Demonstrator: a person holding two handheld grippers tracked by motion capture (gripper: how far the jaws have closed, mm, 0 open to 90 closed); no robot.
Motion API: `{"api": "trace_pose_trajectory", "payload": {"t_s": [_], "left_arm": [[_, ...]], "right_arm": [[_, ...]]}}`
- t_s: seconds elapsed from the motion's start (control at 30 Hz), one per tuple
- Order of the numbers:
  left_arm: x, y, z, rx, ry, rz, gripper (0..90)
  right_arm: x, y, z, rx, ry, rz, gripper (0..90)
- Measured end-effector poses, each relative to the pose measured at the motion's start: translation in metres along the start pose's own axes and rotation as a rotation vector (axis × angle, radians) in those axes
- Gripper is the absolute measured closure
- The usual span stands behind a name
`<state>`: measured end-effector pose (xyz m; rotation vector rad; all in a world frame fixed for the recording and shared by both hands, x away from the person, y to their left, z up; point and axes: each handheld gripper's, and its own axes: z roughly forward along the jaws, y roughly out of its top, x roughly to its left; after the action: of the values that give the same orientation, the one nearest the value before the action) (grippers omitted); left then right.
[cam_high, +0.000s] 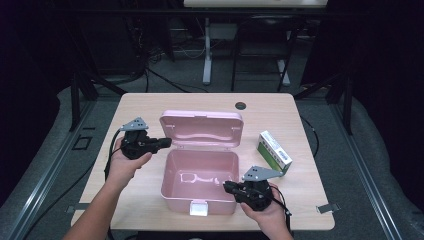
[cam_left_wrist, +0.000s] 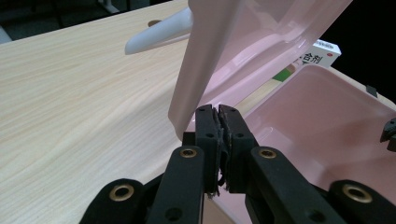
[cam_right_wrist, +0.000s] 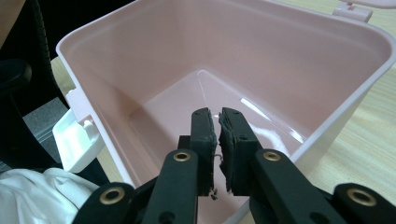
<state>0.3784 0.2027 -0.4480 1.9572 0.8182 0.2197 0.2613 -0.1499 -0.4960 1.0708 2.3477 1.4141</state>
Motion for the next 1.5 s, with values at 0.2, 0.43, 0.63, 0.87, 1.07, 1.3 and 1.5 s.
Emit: {"api": "trace_pose_trajectory", "payload": {"t_s": [0.2, 0.43, 0.63, 0.87, 1.07, 1.3, 1.5], "left_arm": [[0.003, -0.002, 0.002, 0.002, 0.005, -0.028, 85.9], [0.005, -0.004, 0.005, 0.024, -0.003, -0.028, 85.1], [0.008, -0.006, 0.007, 0.030, 0.005, -0.038, 84.4], [0.011, -0.010, 0.014, 0.064, -0.005, -0.045, 81.4], [0.011, -0.014, 0.021, 0.103, -0.005, -0.045, 80.4], [0.010, -0.017, 0.026, 0.126, -0.028, -0.035, 84.0], [0.009, -0.017, 0.026, 0.124, -0.019, -0.036, 84.5]], "right_arm": [[0.000, 0.000, 0.000, -0.002, 0.006, 0.004, 83.3], [-0.001, 0.000, 0.000, -0.003, 0.010, 0.007, 83.3], [-0.001, 0.000, 0.000, -0.003, 0.010, 0.007, 83.2], [-0.001, -0.001, 0.000, -0.004, 0.012, 0.007, 83.2], [-0.001, -0.001, 0.000, -0.006, 0.012, 0.006, 83.5], [-0.002, -0.001, -0.001, -0.007, 0.013, 0.005, 84.0], [-0.001, -0.001, 0.000, -0.009, 0.005, 0.002, 85.0]]}}
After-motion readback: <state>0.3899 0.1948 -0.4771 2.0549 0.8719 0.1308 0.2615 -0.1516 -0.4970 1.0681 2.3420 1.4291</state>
